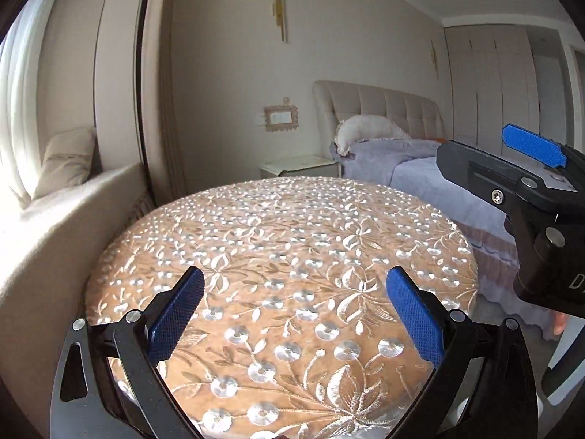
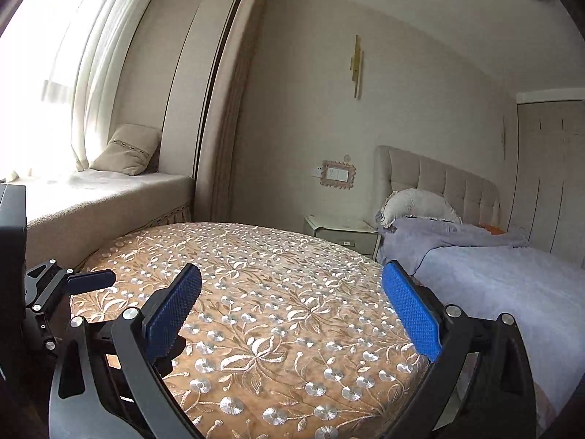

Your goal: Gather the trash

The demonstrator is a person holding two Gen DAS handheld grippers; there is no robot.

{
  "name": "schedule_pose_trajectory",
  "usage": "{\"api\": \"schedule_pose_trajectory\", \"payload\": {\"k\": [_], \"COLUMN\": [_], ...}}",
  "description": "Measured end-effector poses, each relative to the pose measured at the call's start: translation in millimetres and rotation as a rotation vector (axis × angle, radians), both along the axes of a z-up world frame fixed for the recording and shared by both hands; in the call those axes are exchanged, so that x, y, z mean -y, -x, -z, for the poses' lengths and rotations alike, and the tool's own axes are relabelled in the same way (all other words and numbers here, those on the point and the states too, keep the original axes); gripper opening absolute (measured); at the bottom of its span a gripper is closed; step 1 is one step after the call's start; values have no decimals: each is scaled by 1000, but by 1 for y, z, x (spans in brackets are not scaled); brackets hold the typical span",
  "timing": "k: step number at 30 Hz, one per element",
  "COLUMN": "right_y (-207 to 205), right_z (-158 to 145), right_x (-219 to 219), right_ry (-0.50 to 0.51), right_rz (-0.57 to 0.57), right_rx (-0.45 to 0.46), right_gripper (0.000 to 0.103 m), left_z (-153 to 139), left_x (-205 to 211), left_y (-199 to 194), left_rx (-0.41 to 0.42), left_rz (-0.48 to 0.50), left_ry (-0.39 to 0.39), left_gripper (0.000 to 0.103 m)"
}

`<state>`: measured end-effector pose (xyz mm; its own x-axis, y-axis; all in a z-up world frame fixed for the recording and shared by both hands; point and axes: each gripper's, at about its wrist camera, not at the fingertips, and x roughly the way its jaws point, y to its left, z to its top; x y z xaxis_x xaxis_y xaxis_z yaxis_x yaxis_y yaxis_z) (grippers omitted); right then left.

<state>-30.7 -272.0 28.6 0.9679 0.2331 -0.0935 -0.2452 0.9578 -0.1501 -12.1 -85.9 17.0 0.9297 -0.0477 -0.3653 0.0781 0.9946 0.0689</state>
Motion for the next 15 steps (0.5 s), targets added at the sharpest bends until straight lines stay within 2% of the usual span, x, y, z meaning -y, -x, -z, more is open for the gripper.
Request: {"api": "schedule_pose_trajectory", "payload": {"k": [5,15], "right_y": [-6,-7], "right_z": [-6,-1], "right_x": [-22,-47], "right_ry": [0,41], "right_rz": [-32,-64], "right_rx": [1,-4], "right_gripper": [98,98], "left_z": [-6,-15], "left_x": [-27,-40], "left_y": [-4,-3], "left_rx": [10,41], "left_rz": [-36,-34], "left_ry": [57,53], "left_gripper": [98,98]}}
